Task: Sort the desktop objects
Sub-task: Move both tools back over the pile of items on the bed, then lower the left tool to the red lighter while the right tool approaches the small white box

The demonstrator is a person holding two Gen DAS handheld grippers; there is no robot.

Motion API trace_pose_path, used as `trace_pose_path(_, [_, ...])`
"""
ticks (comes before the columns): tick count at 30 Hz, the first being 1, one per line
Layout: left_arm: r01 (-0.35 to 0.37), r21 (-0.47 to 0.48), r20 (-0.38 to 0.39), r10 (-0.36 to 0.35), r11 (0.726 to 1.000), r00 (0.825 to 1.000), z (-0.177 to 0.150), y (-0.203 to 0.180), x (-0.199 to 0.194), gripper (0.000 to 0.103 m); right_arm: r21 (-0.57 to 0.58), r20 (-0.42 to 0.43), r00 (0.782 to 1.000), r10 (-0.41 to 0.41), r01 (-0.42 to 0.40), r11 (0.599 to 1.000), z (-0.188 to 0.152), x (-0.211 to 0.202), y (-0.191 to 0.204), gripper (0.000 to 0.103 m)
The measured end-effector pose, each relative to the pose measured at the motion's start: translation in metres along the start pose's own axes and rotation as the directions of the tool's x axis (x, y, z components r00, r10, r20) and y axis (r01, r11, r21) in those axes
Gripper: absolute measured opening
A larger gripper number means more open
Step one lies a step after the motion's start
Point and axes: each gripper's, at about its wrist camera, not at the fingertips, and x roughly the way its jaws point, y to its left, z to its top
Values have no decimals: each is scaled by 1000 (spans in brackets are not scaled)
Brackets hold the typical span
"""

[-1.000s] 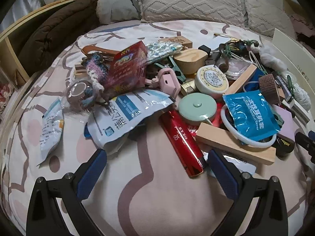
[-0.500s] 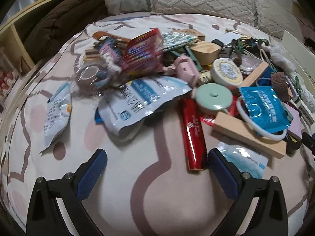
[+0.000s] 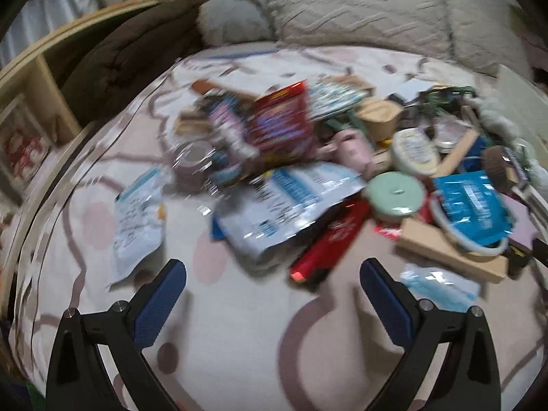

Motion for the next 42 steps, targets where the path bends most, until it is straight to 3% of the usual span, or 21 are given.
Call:
trace_pose_path(3, [-3, 37, 18, 3, 999, 1000, 1, -11, 0, 83, -6, -1, 1000, -7, 7, 1000, 0, 0, 1, 103])
trace_pose_path(5, [2, 56, 4, -2, 998, 1000, 1, -16, 5, 70, -5, 4, 1000, -5, 5, 1000, 0, -1, 1, 103])
trace_pose_path(10, [6, 63, -23, -5, 998, 1000, 1, -19, 14, 49, 23, 26, 1000, 11, -12, 1000, 1, -7, -5, 102])
trace_pose_path(14, [27, 77, -16, -26, 997, 1000, -1, -22, 10, 35, -10, 30, 1000, -8, 8, 1000, 4, -10, -4, 90])
trace_pose_path(17, [36, 89, -18, -35, 995, 999, -3, -25, 8, 33, -17, 24, 1000, 1, 0, 1000, 8, -11, -7, 83])
trace_pose_path(22, [82, 65, -19, -81, 995, 997, -4, -23, 3, 30, -36, 29, 999, 26, -25, 999, 15, -13, -11, 81])
trace_pose_path(26, [102, 55, -18, -101, 993, 995, -5, -22, 1, 28, -159, 80, 995, -60, 73, 985, 28, -14, -2, 80])
trace_pose_path(29, [103, 45, -21, -103, 994, 994, -5, -21, 2, 29, -188, 59, 998, 4, 7, 982, 34, -9, 0, 79])
trace_pose_path(30, [101, 40, -21, -100, 994, 995, -5, -21, 2, 29, -200, 51, 999, 6, 5, 980, 33, -6, 2, 75])
trace_pose_path(32, [100, 32, -24, -99, 995, 995, -5, -21, 5, 29, -225, 25, 1000, 10, -4, 974, 31, 2, 6, 44])
trace_pose_path(34, [100, 27, -28, -99, 995, 995, -5, -20, 7, 29, -240, 25, 1000, -1, 7, 971, 28, 6, 9, 41])
trace_pose_path(37, [104, 24, -37, -103, 994, 994, -5, -19, 11, 29, -261, 47, 999, 2, 11, 965, 23, 1, 14, 27])
trace_pose_path(42, [162, -61, -57, -165, 985, 985, -6, -7, 20, 31, -275, 67, 998, 20, -1, 962, 11, -5, 19, 23])
